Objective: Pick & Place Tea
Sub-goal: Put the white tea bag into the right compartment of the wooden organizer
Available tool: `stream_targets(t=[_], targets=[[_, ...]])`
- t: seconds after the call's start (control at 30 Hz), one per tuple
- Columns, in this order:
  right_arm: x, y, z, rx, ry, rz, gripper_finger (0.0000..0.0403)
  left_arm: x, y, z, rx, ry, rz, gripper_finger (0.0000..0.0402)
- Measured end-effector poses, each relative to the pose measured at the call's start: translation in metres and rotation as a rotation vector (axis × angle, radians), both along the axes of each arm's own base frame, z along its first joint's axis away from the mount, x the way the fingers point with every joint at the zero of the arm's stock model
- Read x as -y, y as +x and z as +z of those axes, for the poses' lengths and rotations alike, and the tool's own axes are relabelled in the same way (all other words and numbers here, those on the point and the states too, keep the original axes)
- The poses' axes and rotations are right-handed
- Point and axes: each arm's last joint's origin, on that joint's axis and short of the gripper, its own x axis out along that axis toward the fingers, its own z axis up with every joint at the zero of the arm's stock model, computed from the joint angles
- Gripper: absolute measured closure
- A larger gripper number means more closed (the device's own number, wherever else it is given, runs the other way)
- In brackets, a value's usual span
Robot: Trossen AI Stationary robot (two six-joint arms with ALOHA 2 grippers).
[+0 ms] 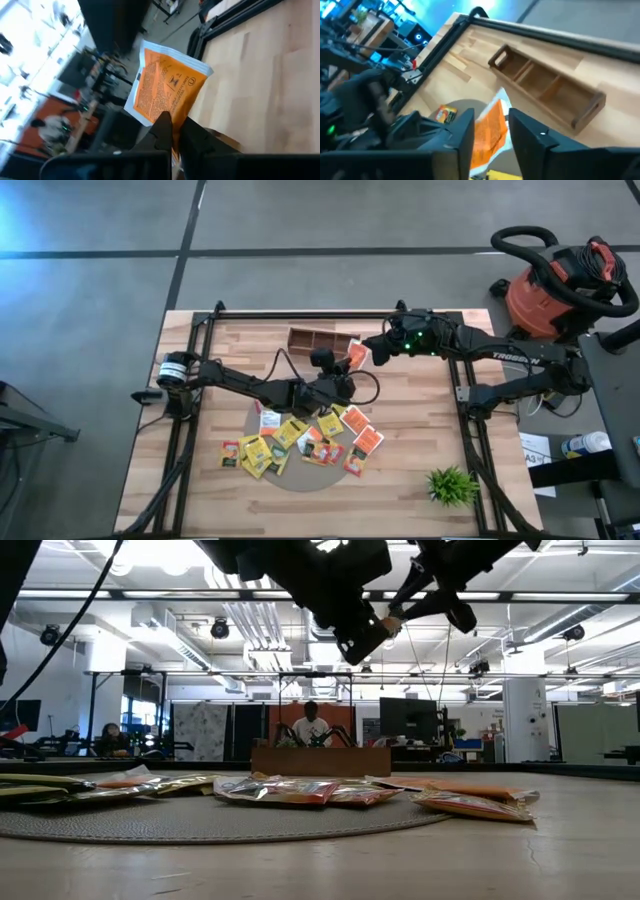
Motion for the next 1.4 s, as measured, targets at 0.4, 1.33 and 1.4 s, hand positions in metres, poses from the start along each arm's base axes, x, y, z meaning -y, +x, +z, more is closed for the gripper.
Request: stream_targets(t=[0.4, 1.33, 1.4], targets=[[-0.01, -0.033, 0.031, -0.031, -0.455, 0.213, 0.0245, -0.001, -0.015, 0.023, 0.411, -0.489, -0.059, 0.039], [-0.016, 0.0, 0.031, 0.176, -0.427, 0.47, 0.0245, -0.053, -0.127, -0.003, 1.184, -1.132, -0.835, 0.0388], [-0.015, 0.006, 0.029, 0.184, -0.443, 0.472, 0.0245, -0.054, -0.125, 0.0, 1.19, -1.128, -0.841, 0.0388]])
